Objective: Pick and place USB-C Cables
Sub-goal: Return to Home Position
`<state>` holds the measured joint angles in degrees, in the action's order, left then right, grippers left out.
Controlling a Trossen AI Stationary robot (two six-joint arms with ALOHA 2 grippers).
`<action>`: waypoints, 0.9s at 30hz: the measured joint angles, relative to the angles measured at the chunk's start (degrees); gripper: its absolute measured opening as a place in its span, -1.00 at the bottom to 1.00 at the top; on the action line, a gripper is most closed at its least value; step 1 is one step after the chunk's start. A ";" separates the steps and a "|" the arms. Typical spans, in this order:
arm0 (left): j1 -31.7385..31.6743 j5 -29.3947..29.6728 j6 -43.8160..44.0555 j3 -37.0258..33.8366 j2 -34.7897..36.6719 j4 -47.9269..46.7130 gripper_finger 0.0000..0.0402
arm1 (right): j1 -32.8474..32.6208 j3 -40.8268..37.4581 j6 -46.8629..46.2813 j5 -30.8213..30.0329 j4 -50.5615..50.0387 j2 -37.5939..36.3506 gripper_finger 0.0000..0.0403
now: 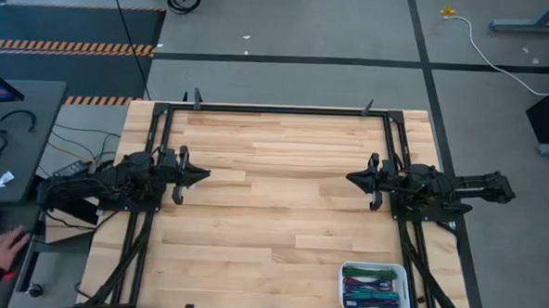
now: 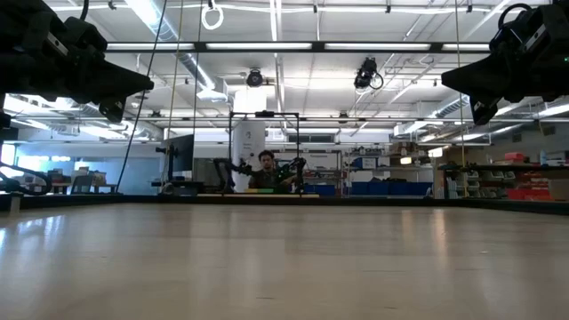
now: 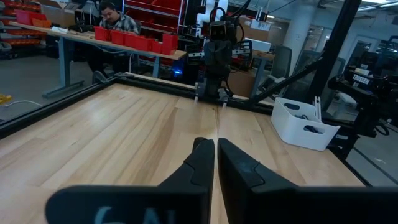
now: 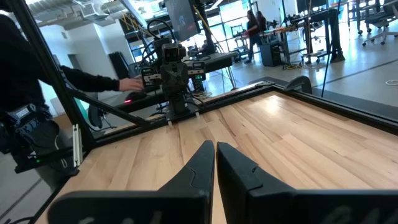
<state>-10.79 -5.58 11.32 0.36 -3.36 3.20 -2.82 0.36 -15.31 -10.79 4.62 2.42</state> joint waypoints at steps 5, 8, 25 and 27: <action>0.00 0.00 0.03 0.00 0.00 0.00 -0.84 | 0.01 0.00 0.00 0.00 -0.01 0.00 -0.88; 0.00 0.00 0.00 0.00 0.00 0.00 -0.86 | 0.01 0.00 0.00 0.00 -0.02 0.00 -0.89; 0.00 0.00 0.04 0.00 0.00 0.00 -0.85 | 0.01 0.00 0.00 -0.02 0.00 0.00 -0.88; 0.00 -0.01 -0.01 0.00 0.00 0.00 -0.87 | -0.01 0.00 0.00 0.00 0.00 0.00 -0.88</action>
<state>-10.79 -5.59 11.31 0.36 -3.36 3.20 -2.82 0.36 -15.31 -10.79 4.61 2.42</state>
